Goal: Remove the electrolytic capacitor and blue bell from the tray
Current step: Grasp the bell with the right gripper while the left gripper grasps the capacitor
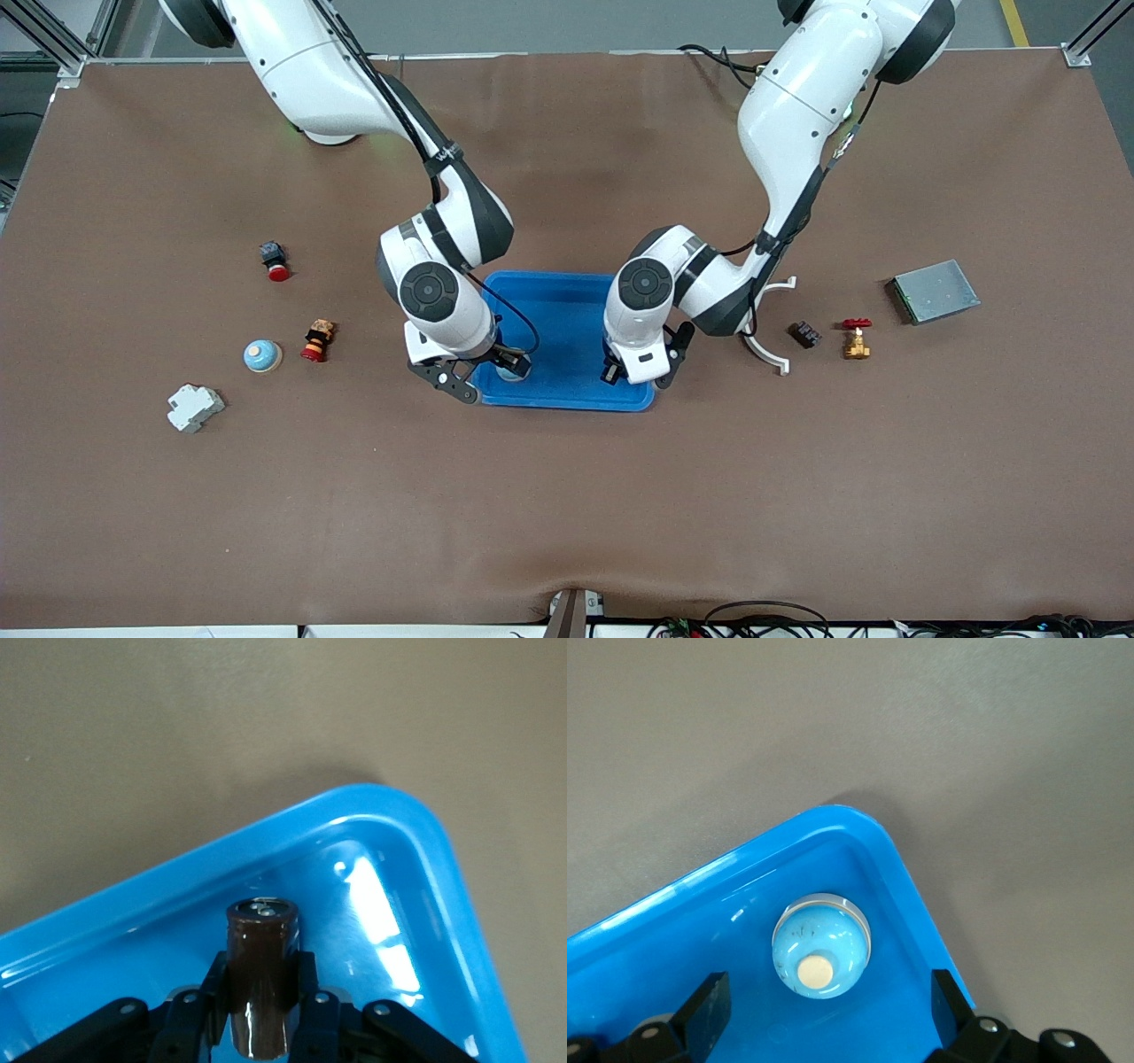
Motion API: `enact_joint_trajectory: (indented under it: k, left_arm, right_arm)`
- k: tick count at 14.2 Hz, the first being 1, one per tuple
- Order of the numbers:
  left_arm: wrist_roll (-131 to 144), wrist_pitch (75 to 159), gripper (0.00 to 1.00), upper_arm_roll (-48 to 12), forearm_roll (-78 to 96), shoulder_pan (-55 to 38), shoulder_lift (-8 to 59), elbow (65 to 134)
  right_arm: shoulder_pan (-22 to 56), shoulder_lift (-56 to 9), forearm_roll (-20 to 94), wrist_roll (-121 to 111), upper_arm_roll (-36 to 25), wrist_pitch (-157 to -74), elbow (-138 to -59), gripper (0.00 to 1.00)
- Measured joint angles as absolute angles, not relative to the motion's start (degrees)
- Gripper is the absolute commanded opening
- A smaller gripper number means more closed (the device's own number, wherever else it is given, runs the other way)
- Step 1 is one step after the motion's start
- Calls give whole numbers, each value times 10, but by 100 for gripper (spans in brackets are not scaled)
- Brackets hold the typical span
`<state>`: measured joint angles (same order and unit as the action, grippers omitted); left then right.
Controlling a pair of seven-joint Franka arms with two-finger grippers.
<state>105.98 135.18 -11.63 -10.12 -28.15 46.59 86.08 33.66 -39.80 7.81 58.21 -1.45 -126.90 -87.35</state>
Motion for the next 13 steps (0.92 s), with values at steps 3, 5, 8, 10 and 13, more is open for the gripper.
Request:
enact_joint_trajectory:
  k: [3, 5, 8, 10, 13]
  left_arm:
    - [1060, 1332, 0, -114, -102, -277, 446, 853]
    - [1060, 1315, 0, -113, -102, -267, 430, 854]
    - [1058, 1268, 0, -111, -113, -257, 418, 855]
    - [1046, 1244, 0, -111, -119, -242, 398, 854]
    - [988, 1178, 0, -111, -119, -209, 358, 854]
  right_arm:
    - [346, -417, 78, 594, -14, -1288, -872, 100]
    - [352, -427, 78, 599, -15, -1295, -871, 100]
    - [355, -438, 78, 601, -15, -1300, -869, 100]
    - [355, -444, 78, 601, -15, -1307, -868, 100]
    - [355, -454, 78, 601, -16, -1316, -867, 100]
